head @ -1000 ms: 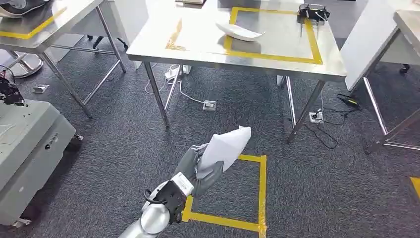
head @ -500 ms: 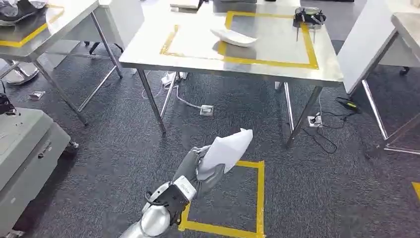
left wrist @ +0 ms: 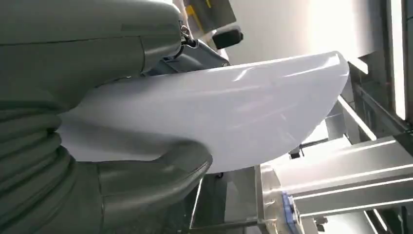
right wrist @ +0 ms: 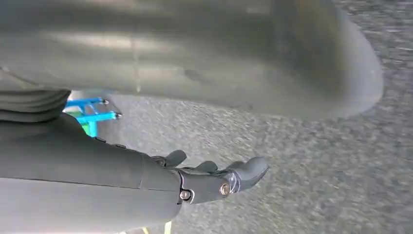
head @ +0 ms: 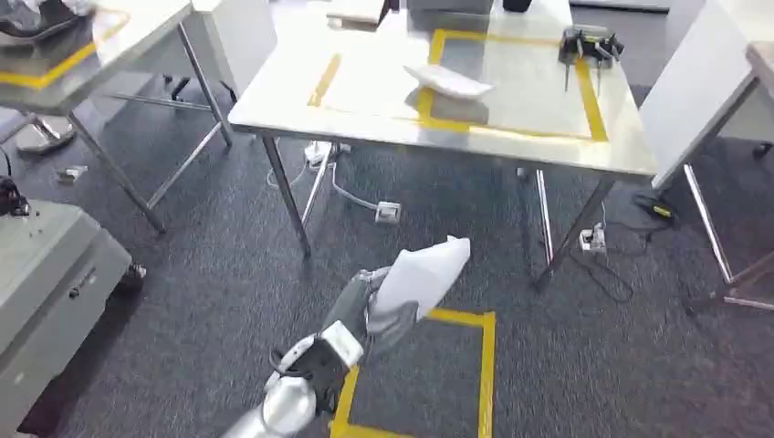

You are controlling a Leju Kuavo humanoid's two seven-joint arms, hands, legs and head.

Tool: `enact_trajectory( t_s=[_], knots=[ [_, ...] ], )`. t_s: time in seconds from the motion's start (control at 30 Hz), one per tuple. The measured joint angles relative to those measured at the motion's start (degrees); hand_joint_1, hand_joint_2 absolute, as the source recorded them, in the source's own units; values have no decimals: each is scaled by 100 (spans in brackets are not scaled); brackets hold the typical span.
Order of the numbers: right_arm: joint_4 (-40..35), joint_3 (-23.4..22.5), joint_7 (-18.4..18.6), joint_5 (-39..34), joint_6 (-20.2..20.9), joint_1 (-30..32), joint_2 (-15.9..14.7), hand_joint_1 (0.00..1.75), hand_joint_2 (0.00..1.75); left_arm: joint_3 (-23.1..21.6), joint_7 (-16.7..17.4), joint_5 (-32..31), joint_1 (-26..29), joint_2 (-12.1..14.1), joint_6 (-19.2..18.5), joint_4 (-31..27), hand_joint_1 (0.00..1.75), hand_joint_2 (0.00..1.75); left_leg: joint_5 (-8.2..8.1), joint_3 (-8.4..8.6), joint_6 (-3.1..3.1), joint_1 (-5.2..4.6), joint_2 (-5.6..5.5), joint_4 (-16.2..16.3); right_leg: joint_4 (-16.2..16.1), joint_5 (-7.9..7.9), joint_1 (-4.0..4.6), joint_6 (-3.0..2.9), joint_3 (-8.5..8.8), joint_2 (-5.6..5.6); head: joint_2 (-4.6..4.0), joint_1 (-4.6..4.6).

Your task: Take the parts from the cabinet and place them on the table.

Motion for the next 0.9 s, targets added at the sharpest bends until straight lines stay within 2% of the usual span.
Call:
enact_trajectory(
  t_s=[0.03,0.07,0.1,0.13,0.17,0.2,0.23,0.27,0.3,0.33,0.37,0.4,0.43,0.47,0.5,0.53,0.6,0.63,0.67,0.7,0.73,0.77,0.8,0.83,0.87,0.9],
  knots=[
    [-2,0,-9,-2,0,2,0,0,0,0,4,0,3,-2,-2,-2,175,175,-59,13,-36,0,12,-12,-39,169,6,-28,52,11,0,-4],
    [0,-2,-22,-15,0,29,0,0,0,-2,0,0,9,0,-2,2,175,175,-30,104,-73,-2,2,65,-46,170,-21,-81,67,11,0,-5],
    [0,-4,-35,-18,-2,34,0,0,0,-2,0,0,4,-2,-2,0,175,175,-60,165,-103,-4,1,70,-40,165,-28,-132,169,18,0,-4],
    [-2,-4,-54,-17,0,39,4,0,0,-2,0,0,4,0,-2,-9,175,175,-104,146,-128,7,22,152,-74,138,-36,-177,258,6,0,-4],
    [-2,-6,-76,-17,0,30,2,0,0,-2,-4,0,-20,0,-2,-18,175,175,-157,30,-147,6,44,410,-76,97,-36,-228,330,10,0,-37],
    [-2,-9,-85,-15,0,25,2,0,0,-2,-6,0,-31,0,-2,-15,175,175,-263,-211,-167,10,54,793,-77,56,-35,-247,364,12,0,-44],
    [-2,-13,-92,-15,0,22,2,0,0,-4,-7,0,-24,2,-2,-13,175,175,-462,-552,-186,21,61,1275,-77,2,-27,-262,406,15,0,-46],
    [-2,-20,-92,-15,0,24,2,0,0,-2,-2,0,-11,13,-2,-11,175,175,-615,-821,-196,21,65,1598,-77,-46,-22,-264,447,18,0,-46],
    [-2,-22,-92,-9,0,27,-2,0,0,-4,-2,0,5,22,-2,-9,175,175,-653,-1017,-203,21,68,1747,-76,-102,-17,-263,506,24,0,-48],
    [-2,-22,-92,-2,7,34,-2,0,0,-4,-2,0,8,26,-2,-11,175,175,-555,-1080,-189,21,69,1656,-76,-160,-14,-263,582,30,0,-46],
    [-2,-22,-92,11,9,39,-2,0,0,-4,0,0,5,26,-2,-15,175,175,-330,-1050,-162,17,69,1368,-76,-223,-10,-256,673,33,0,-46],
    [-2,-22,-92,13,9,38,-2,0,0,-4,9,0,5,28,-2,-22,175,175,-5,-942,-120,8,69,928,-78,-294,-8,-245,775,35,0,-46],
    [-2,-22,-94,20,9,29,2,0,0,-4,28,-2,6,28,-2,-31,175,175,401,-841,-59,-18,73,437,-82,-366,-6,-229,866,35,0,-48],
    [9,-24,-94,24,9,46,24,0,0,-4,39,-15,16,39,-4,-26,175,175,735,-837,-3,-67,74,210,-76,-421,-9,-206,892,41,0,-40],
    [9,-22,-103,26,9,29,33,0,0,-7,55,-26,13,48,-7,-26,175,175,572,-849,12,-89,82,149,-114,-456,-7,-153,885,72,0,-24],
    [4,-22,-103,26,7,8,31,0,0,-7,66,-37,19,50,-11,-44,175,175,636,-777,46,-89,77,162,-157,-487,-13,-110,893,63,0,-42],
    [4,-22,-120,43,4,8,31,0,0,-4,66,-46,12,48,-9,-76,175,175,615,-719,103,-84,51,64,-117,-404,5,-62,997,49,0,-35],
    [0,-22,-120,54,4,0,20,0,0,-4,66,-52,10,44,-7,-100,175,175,623,-596,124,-29,34,-20,12,-385,-2,-44,921,42,0,-33],
    [0,-22,-122,72,4,-9,24,0,0,-2,66,-55,8,50,0,-105,175,175,599,-513,155,-23,43,-55,323,-307,-1,-16,766,41,0,-24],
    [0,-22,-122,83,7,-22,33,0,0,-2,66,-59,4,50,11,-109,175,175,565,-463,186,-18,51,-82,742,-337,-7,8,477,40,0,-13],
    [0,-22,-109,90,9,-34,33,0,0,-2,68,-72,12,50,17,-114,175,175,515,-417,194,-18,53,-91,1157,-515,-18,41,158,39,0,-20],
    [0,-22,-98,90,9,-32,31,0,0,-2,70,-90,32,50,28,-114,175,175,459,-369,196,-18,49,-91,1441,-755,-26,59,-103,39,0,-15],
    [0,-22,-92,90,9,-28,31,0,0,-2,72,-94,45,55,35,-111,175,175,405,-308,195,-17,39,-91,1560,-898,-35,80,-282,38,0,-15],
    [0,-22,-90,90,9,-16,31,0,0,-2,74,-96,56,59,37,-114,175,175,350,-236,190,-14,23,-90,1493,-882,-44,96,-367,38,0,-15],
    [0,-22,-90,87,9,-6,28,0,0,-2,74,-109,64,63,42,-114,175,175,288,-150,169,-7,4,-90,1250,-713,-52,108,-357,38,0,-13],
    [0,-22,-90,81,9,-3,28,0,0,-2,74,-131,71,61,46,-114,175,175,210,-48,137,6,-1,-86,798,-367,-61,121,-255,37,0,-15]
  ],
)
